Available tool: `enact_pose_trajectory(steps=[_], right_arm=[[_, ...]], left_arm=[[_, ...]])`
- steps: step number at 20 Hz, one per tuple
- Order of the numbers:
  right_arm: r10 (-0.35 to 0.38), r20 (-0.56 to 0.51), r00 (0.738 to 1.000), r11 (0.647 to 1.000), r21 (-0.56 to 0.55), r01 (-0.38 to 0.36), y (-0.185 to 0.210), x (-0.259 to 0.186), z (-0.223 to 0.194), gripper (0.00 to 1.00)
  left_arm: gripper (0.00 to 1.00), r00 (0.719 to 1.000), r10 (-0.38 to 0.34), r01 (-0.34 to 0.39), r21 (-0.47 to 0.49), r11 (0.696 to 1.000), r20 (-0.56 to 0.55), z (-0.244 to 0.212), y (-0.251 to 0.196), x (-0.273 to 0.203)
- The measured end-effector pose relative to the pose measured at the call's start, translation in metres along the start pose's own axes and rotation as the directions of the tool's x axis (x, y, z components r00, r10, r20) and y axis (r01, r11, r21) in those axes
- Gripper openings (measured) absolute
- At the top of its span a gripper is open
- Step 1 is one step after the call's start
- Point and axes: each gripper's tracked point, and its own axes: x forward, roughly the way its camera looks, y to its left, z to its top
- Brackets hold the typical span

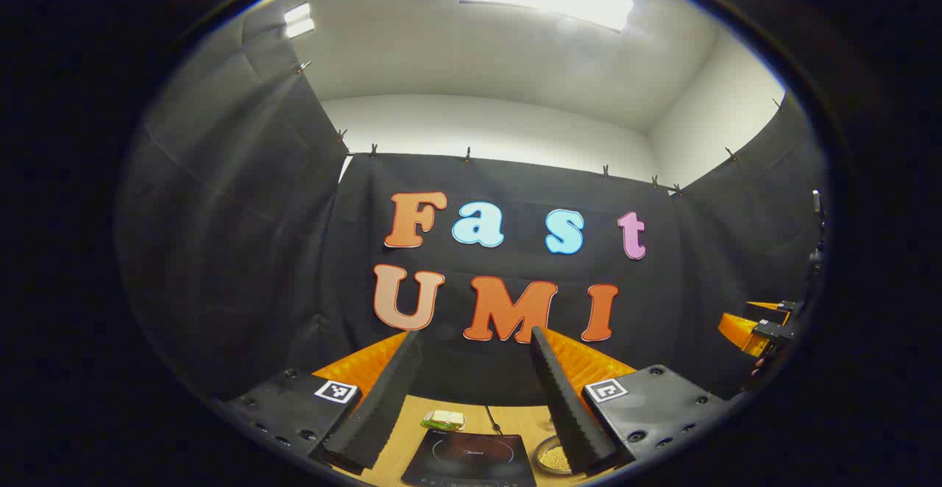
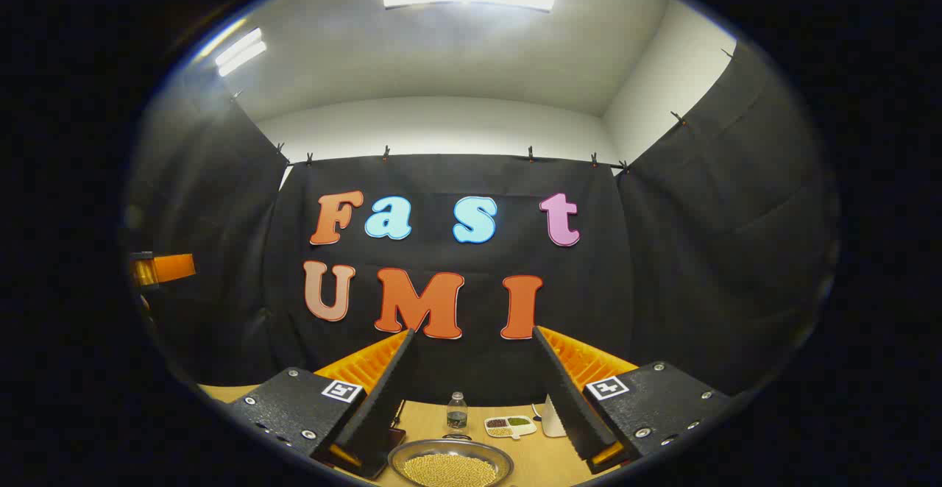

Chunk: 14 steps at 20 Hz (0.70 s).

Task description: First push the handle of the pot to place it horizontally, then grasp the pot with both hands and set it on the induction cooktop.

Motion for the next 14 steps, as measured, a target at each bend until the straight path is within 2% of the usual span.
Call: enact_pose_trajectory(steps=[6, 12, 14], right_arm=[[0.005, 0.008, 1.000, 1.000, 0.019, -0.005, -0.003, -0.003, 0.006, 0.95], [0.026, 0.033, 0.999, 1.000, 0.007, -0.026, 0.009, -0.005, 0.016, 0.95], [0.034, 0.031, 0.999, 0.999, 0.008, -0.034, 0.014, -0.006, 0.015, 0.95]], left_arm=[[0.97, 0.999, -0.035, 0.035, -0.025, 0.999, 0.006, 0.007, -0.009, -0.007], [0.96, 0.999, 0.012, -0.012, 0.010, 1.000, 0.030, 0.015, 0.006, -0.008], [0.96, 0.999, 0.014, -0.014, -0.009, 1.000, 0.030, 0.013, 0.007, -0.008]])
